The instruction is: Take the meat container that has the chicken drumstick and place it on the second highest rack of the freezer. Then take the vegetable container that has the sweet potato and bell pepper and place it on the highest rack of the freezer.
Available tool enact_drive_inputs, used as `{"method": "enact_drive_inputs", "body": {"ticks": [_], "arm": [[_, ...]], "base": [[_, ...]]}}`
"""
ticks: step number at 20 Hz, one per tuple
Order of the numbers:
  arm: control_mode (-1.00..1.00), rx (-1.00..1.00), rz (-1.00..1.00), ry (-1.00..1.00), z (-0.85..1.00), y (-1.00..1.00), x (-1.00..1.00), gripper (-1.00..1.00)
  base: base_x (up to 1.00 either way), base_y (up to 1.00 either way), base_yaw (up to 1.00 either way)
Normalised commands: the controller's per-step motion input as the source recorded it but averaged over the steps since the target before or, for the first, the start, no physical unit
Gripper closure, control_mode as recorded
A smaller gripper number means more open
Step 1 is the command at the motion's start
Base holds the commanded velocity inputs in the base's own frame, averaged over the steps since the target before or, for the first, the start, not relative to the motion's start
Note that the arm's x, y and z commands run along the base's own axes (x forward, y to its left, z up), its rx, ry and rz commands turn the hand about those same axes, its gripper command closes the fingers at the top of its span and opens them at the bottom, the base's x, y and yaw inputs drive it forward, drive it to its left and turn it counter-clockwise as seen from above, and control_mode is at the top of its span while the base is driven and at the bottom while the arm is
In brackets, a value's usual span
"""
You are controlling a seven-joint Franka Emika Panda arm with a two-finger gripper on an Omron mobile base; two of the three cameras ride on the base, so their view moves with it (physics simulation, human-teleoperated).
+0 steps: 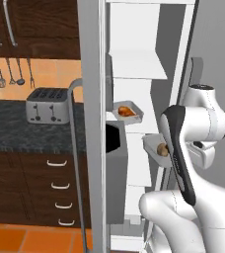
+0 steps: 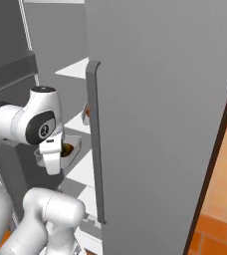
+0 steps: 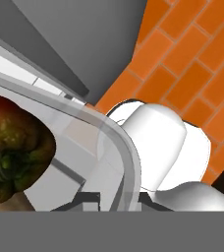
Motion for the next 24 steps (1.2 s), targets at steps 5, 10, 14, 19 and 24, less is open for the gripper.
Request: {"method": "enact_drive_inputs", "body": {"ticks": [5, 10, 14, 19, 24], "arm": [[1.00, 0.00, 0.00, 0.00, 0.00, 0.00, 0.00, 1.00], [1.00, 0.00, 0.00, 0.00, 0.00, 0.00, 0.00, 1.00], [1.00, 0.00, 0.00, 0.00, 0.00, 0.00, 0.00, 1.00], [-1.00, 0.00, 0.00, 0.00, 0.00, 0.00, 0.00, 1.00], [-1.00, 0.00, 0.00, -0.21, 0.49, 0.02, -0.39, 1.00]], "base": [[0.42, 0.06, 0.00], [0.49, 0.05, 0.00], [0.48, 0.05, 0.00], [0.07, 0.01, 0.01], [0.00, 0.00, 0.00]]}}
